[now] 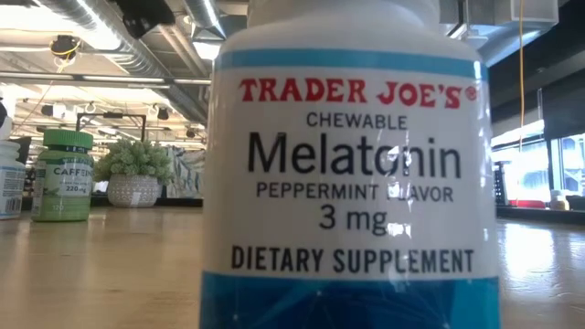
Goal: Pick and place medicine bottles onto shelf by color
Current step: Put the pink pill bottle on the shelf
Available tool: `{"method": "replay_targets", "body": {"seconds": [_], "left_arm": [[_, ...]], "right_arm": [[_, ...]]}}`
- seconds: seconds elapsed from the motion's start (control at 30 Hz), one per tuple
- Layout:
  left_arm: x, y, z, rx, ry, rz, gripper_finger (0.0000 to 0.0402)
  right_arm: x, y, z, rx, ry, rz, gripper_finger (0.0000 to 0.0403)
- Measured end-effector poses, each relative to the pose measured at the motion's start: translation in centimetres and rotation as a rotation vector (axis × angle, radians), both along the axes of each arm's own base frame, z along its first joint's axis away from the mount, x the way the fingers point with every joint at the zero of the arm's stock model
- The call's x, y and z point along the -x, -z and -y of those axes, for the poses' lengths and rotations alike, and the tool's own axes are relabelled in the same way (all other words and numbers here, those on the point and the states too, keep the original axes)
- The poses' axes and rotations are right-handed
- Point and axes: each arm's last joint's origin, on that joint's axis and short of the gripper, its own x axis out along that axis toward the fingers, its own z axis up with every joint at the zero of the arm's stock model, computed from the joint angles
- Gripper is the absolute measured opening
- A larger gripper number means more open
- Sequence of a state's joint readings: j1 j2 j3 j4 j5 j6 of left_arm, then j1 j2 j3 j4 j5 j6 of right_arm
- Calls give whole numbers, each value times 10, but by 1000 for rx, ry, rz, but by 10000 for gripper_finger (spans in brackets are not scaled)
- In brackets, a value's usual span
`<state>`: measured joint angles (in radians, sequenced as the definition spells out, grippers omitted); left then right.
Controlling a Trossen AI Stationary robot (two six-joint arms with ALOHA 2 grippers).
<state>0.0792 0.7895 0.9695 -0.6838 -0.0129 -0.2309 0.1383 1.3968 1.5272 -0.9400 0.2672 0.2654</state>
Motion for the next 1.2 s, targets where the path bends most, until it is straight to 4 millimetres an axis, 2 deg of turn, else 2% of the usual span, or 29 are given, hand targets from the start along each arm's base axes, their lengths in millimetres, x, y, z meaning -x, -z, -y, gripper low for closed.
{"method": "replay_targets", "body": {"seconds": [0.23, 0.5, 0.77, 1.2], "left_arm": [[11, 14, 13, 172, 253, -176, 27], [27, 30, 20, 318, 164, -430, 27], [28, 31, 23, 346, 166, -457, 27], [28, 31, 22, 335, 155, -458, 28]], "right_arm": [[6, 3, -16, -97, 51, -31, 0], [7, 4, -22, -181, 77, -29, 4], [7, 4, -21, -185, 81, -28, 32], [5, 4, -9, -181, 120, -24, 36]]}}
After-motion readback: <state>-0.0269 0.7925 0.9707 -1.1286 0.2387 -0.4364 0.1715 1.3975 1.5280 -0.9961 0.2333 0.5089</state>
